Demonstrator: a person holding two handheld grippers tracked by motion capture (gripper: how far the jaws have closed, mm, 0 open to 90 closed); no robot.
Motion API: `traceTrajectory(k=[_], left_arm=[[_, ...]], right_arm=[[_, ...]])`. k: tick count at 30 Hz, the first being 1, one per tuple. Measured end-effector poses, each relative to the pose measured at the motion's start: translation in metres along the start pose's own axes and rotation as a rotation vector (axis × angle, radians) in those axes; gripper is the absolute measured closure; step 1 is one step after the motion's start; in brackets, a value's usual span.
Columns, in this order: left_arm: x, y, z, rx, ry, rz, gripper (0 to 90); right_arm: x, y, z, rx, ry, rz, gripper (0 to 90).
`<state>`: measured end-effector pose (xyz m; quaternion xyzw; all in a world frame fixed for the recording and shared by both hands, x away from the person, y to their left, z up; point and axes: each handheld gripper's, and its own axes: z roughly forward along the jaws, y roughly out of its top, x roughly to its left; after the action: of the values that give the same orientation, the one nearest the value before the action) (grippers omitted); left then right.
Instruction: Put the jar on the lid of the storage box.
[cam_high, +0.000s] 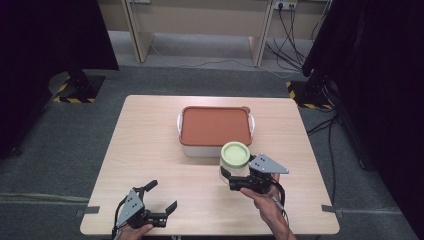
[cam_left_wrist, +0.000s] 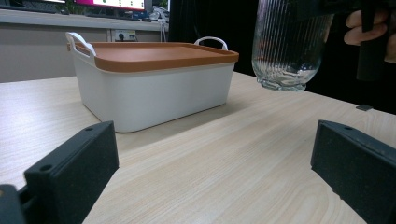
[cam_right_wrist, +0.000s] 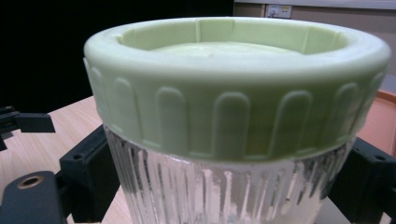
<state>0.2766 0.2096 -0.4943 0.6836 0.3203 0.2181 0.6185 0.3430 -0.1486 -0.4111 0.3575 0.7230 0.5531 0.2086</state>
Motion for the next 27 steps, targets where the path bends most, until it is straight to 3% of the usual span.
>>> traceTrajectory(k=[27], left_arm=[[0.0,0.0,0.0,0.0,-0.002,-0.001,0.2]], right_arm=[[-0.002,0.028,0.021,0.004,-0.003,0.006,11.7]])
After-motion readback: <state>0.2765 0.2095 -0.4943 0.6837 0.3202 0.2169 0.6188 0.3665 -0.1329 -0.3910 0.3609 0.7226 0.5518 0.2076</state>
